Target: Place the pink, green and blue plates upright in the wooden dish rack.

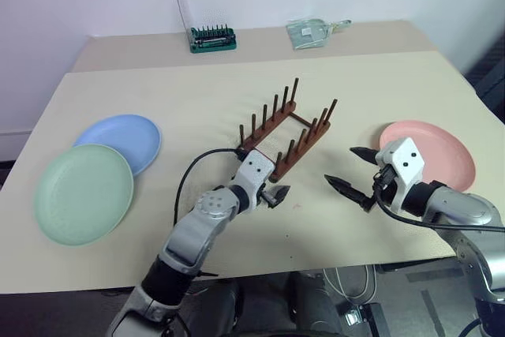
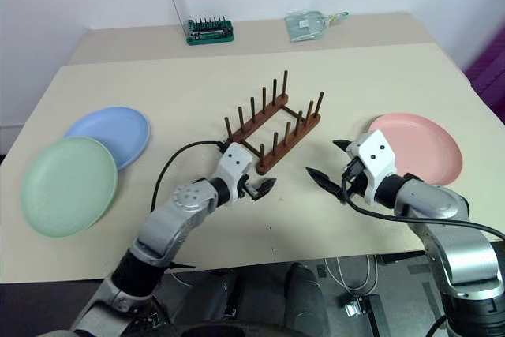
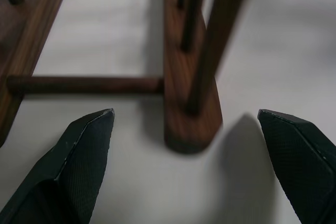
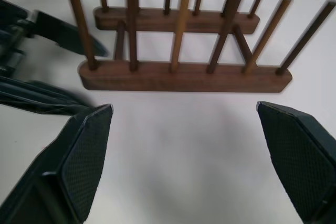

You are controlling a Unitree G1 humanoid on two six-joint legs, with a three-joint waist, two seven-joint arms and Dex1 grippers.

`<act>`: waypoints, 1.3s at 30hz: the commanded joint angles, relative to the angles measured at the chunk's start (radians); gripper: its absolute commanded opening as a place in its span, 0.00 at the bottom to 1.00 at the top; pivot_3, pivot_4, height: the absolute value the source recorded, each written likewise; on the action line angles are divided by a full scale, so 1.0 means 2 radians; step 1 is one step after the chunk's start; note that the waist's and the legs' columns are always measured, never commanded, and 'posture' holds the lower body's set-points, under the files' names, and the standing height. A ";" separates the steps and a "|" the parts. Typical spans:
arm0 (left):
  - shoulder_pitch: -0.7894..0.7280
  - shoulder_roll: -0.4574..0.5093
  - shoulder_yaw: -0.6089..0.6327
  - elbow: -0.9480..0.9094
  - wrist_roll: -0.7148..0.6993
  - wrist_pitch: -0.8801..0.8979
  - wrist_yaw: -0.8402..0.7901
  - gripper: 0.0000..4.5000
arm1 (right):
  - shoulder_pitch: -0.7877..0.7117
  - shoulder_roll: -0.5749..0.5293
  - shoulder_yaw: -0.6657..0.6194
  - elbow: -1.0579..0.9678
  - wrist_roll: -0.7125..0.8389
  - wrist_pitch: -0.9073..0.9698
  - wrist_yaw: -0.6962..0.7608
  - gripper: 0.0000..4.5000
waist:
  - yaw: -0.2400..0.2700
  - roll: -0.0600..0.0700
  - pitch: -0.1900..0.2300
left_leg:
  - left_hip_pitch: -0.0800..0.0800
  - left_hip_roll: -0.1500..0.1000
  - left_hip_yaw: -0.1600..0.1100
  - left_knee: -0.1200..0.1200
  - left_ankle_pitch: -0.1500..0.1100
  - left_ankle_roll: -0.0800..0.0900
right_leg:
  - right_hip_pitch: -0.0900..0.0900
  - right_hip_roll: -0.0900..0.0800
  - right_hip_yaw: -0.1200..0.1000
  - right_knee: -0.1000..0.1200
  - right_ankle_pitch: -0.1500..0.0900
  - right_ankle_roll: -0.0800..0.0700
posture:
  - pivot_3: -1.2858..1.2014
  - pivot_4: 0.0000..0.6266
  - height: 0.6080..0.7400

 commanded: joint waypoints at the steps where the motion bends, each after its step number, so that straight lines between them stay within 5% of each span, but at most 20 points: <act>1: -0.001 -0.002 -0.010 0.029 0.014 -0.002 0.003 0.71 | 0.016 0.000 -0.021 -0.031 0.010 0.005 -0.008 1.00 | -0.001 0.000 0.000 | 0.000 0.000 0.000 0.000 0.000 0.000 | 0.000 0.000 0.000 0.000 0.000 0.000 | 0.52 0.24 1.00; 6: -0.011 0.021 -0.012 0.042 0.028 -0.028 -0.022 0.17 | 0.025 -0.007 -0.018 -0.037 0.006 0.006 -0.011 1.00 | -0.002 0.000 0.000 | 0.000 0.000 0.000 0.000 0.000 0.000 | 0.000 0.000 0.000 0.000 0.000 0.000 | 0.52 0.24 1.00; 13: -0.082 0.120 -0.033 0.112 0.008 -0.224 -0.245 0.17 | 0.049 -0.031 -0.012 -0.034 0.004 -0.002 0.013 1.00 | -0.002 0.000 0.000 | 0.000 0.000 0.000 0.000 0.000 0.000 | 0.000 0.000 0.000 0.000 0.000 0.000 | 0.52 0.24 1.00; 21: -0.178 0.122 -0.008 0.289 0.004 -0.312 -0.350 0.17 | 0.060 -0.013 -0.003 -0.029 -0.013 -0.023 -0.001 1.00 | -0.003 0.000 0.000 | -0.001 0.000 0.000 0.000 0.000 0.000 | -0.001 0.000 -0.001 0.000 0.000 0.000 | 0.52 0.24 1.00; 25: -0.182 0.119 0.004 0.308 0.011 -0.306 -0.347 0.61 | 0.088 -0.020 -0.008 -0.025 -0.024 -0.020 0.001 1.00 | -0.003 0.000 0.000 | -0.001 0.000 0.000 0.000 0.000 0.000 | -0.001 0.000 0.000 0.000 0.000 0.000 | 0.52 0.24 1.00; 28: -0.171 0.126 0.020 0.294 0.014 -0.278 -0.331 0.94 | 0.097 -0.028 -0.007 -0.011 -0.042 -0.025 0.000 0.80 | -0.003 0.000 0.000 | -0.001 0.000 0.000 0.000 0.001 -0.002 | -0.001 0.000 0.000 0.000 0.000 0.001 | 0.52 0.24 1.00; 29: -0.158 0.135 0.029 0.270 0.004 -0.258 -0.333 0.94 | 0.096 -0.029 -0.006 -0.004 -0.049 -0.027 -0.002 0.70 | -0.004 0.000 0.000 | -0.001 0.000 0.001 0.000 0.001 -0.002 | -0.001 0.000 0.000 0.000 0.000 0.001 | 0.52 0.24 1.00; 31: -0.122 0.156 0.047 0.201 -0.023 -0.211 -0.342 0.87 | 0.089 -0.027 0.001 0.016 -0.064 -0.032 -0.009 0.47 | -0.008 0.000 0.000 | 0.000 0.000 0.001 0.000 0.000 0.000 | -0.001 0.000 0.000 0.000 0.000 0.001 | 0.52 0.24 1.00; 35: -0.072 0.188 0.031 0.091 -0.036 -0.145 -0.359 0.44 | 0.069 -0.030 0.025 0.049 -0.101 -0.047 -0.018 0.01 | -0.014 0.000 0.000 | -0.001 0.000 0.001 -0.001 0.000 0.001 | -0.002 0.000 0.000 0.001 0.000 0.000 | 0.52 0.24 1.00; 36: -0.066 0.184 0.025 0.069 -0.036 -0.128 -0.350 0.36 | 0.059 -0.031 0.035 0.061 -0.112 -0.047 -0.021 0.00 | -0.015 0.000 0.000 | -0.001 0.000 0.001 -0.001 0.000 0.001 | -0.002 0.000 0.000 0.001 0.000 0.000 | 0.52 0.24 1.00; 39: -0.059 0.164 0.014 0.030 -0.036 -0.087 -0.325 0.36 | 0.034 -0.033 0.055 0.089 -0.134 -0.052 -0.022 0.00 | -0.013 0.000 0.000 | -0.001 0.000 0.000 0.000 -0.001 0.001 | -0.001 -0.001 0.000 0.000 0.000 0.001 | 0.52 0.24 1.00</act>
